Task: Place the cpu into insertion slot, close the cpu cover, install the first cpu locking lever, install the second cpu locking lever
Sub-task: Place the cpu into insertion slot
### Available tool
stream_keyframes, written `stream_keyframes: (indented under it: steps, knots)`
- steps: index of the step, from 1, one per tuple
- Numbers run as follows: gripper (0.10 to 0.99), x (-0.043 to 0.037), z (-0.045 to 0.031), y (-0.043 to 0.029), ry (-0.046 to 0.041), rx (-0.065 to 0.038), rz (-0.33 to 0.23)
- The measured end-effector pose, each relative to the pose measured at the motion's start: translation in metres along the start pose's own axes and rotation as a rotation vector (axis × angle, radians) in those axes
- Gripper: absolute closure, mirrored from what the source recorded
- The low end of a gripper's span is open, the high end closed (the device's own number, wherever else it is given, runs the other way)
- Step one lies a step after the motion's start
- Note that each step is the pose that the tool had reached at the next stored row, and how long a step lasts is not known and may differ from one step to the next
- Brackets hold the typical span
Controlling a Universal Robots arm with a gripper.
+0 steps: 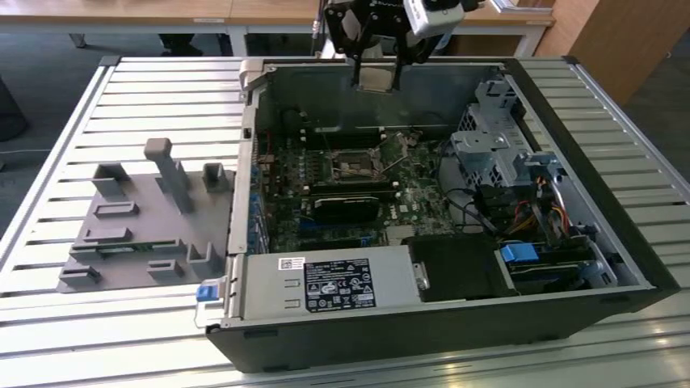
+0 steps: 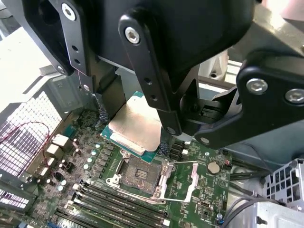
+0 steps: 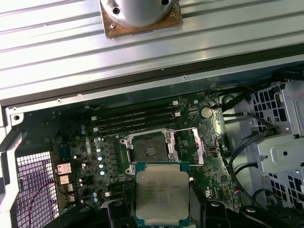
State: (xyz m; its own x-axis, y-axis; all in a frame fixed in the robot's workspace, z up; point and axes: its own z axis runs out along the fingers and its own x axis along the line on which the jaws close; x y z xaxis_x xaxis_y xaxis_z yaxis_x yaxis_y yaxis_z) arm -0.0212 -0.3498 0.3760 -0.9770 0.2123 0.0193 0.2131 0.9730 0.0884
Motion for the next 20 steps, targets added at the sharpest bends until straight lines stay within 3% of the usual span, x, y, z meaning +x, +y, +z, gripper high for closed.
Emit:
stream_keyframes:
  steps: [20]
  knots:
    - [0.545,0.0,0.0006,-0.0001,-0.0086,-0.002,0.096]
